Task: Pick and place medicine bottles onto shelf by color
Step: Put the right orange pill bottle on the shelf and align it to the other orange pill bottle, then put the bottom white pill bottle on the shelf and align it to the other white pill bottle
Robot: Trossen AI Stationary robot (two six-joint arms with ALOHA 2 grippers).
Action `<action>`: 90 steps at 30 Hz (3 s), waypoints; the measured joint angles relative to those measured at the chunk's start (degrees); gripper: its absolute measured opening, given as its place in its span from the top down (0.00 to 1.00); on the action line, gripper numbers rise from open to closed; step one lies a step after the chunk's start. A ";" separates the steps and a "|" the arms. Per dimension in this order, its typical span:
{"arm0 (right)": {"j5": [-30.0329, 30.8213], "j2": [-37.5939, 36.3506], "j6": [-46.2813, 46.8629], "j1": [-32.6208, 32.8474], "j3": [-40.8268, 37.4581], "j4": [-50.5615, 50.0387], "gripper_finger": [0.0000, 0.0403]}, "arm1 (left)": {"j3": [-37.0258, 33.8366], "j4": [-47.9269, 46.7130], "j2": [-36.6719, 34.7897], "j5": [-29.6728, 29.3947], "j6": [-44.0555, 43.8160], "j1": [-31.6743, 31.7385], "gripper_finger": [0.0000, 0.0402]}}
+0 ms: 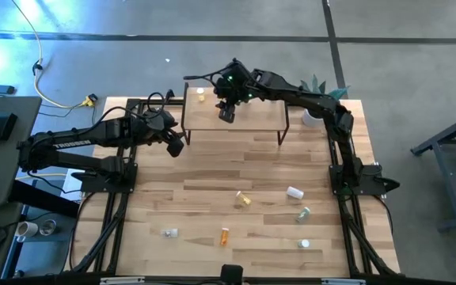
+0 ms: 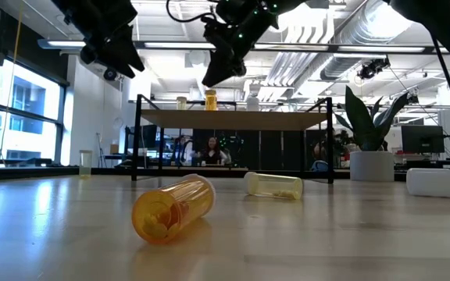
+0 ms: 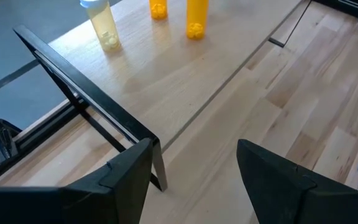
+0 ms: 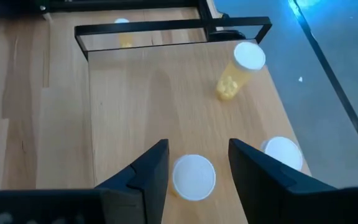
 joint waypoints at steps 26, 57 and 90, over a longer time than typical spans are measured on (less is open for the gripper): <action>-0.04 -0.24 16.69 6.19 15.22 -12.81 0.61 | 0.00 -6.45 0.00 16.50 -0.42 -11.35 0.45; 13.26 0.04 45.04 27.24 15.13 -13.16 0.61 | -0.04 -14.74 8.43 9.37 -17.91 -58.07 0.45; 13.27 0.09 39.85 27.39 15.13 -14.01 0.61 | -0.04 -1.78 32.29 13.68 -27.22 -62.01 0.45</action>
